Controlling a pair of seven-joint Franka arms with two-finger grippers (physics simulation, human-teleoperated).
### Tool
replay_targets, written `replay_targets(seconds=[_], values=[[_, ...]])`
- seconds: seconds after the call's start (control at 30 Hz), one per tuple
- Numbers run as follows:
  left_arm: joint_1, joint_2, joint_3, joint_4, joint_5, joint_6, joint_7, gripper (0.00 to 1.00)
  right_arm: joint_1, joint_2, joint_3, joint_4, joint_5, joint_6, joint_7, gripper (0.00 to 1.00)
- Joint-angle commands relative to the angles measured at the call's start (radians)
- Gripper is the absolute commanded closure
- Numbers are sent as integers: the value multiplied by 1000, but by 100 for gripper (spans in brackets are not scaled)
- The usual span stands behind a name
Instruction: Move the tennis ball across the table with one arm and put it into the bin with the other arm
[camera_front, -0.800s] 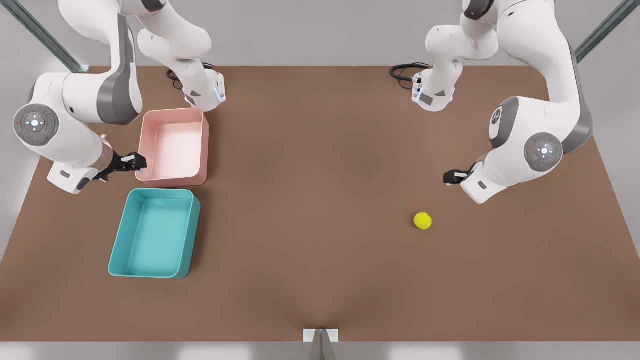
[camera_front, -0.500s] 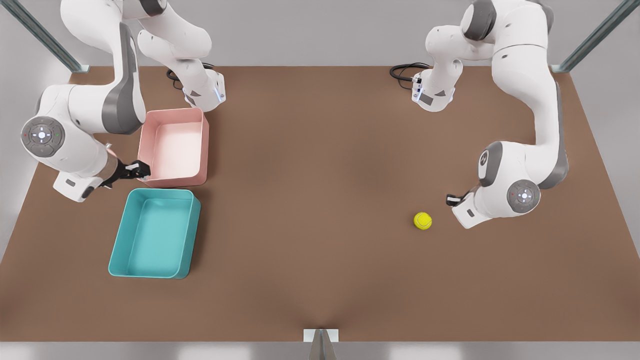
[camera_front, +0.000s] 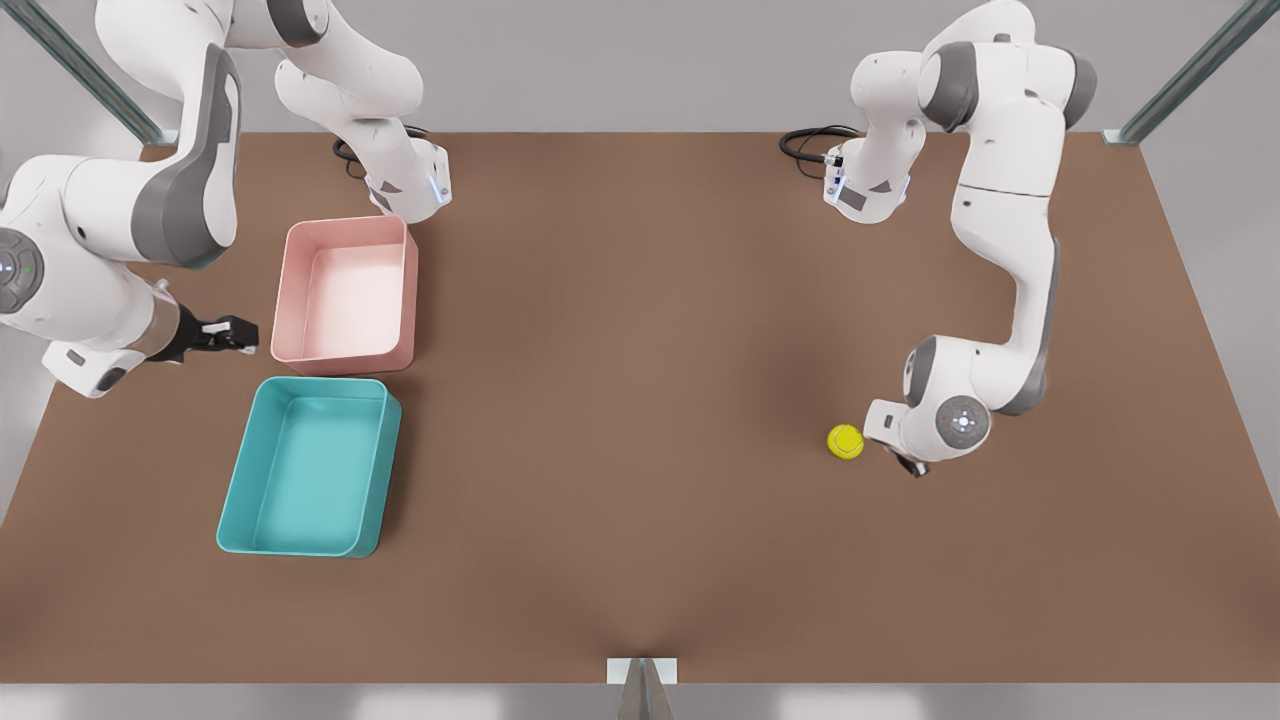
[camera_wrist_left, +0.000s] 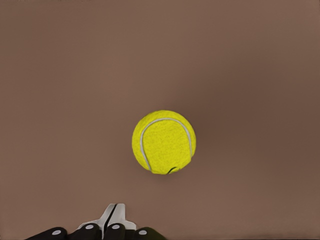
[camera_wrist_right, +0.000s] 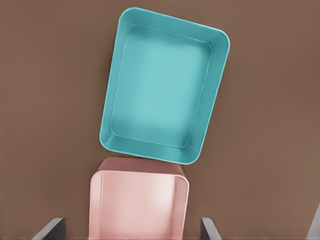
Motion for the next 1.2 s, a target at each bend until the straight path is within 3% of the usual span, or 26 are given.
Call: replay_targets(seconds=[0.0,0.57,0.7,0.77,0.93,1.0,1.03,1.07,1.1,1.13,1.17], values=[[-1,9,0,-12,10,97,649,79,3,-1,0,0,0,-21,2,0],[-20,34,-2,-90,4,130,636,79,1,-1,0,-1,0,-24,2,0],[-110,34,-8,-85,-17,187,227,79,1,-1,0,-1,0,-24,0,0],[-201,34,-74,-61,-148,193,-140,79,1,-1,0,-1,0,-24,2,0],[-170,32,-75,-45,-247,192,-312,79,1,1,0,-1,0,-24,0,0],[-130,-29,-58,-22,-246,34,-637,79,3,4,0,-1,0,-24,0,0],[-107,-141,-44,-10,-202,-95,-1091,31,3,7,0,-3,1,-25,2,0],[-107,-290,24,43,-143,-345,-1266,0,7,13,1,-1,1,-37,2,0],[-107,-304,64,255,-186,-705,-1278,0,12,18,4,-1,1,-41,2,0],[-107,-273,69,395,-186,-879,-1353,0,21,18,9,0,9,-41,-3,0],[-106,-265,64,412,-169,-890,-1382,0,21,16,7,7,15,-47,-24,0]])
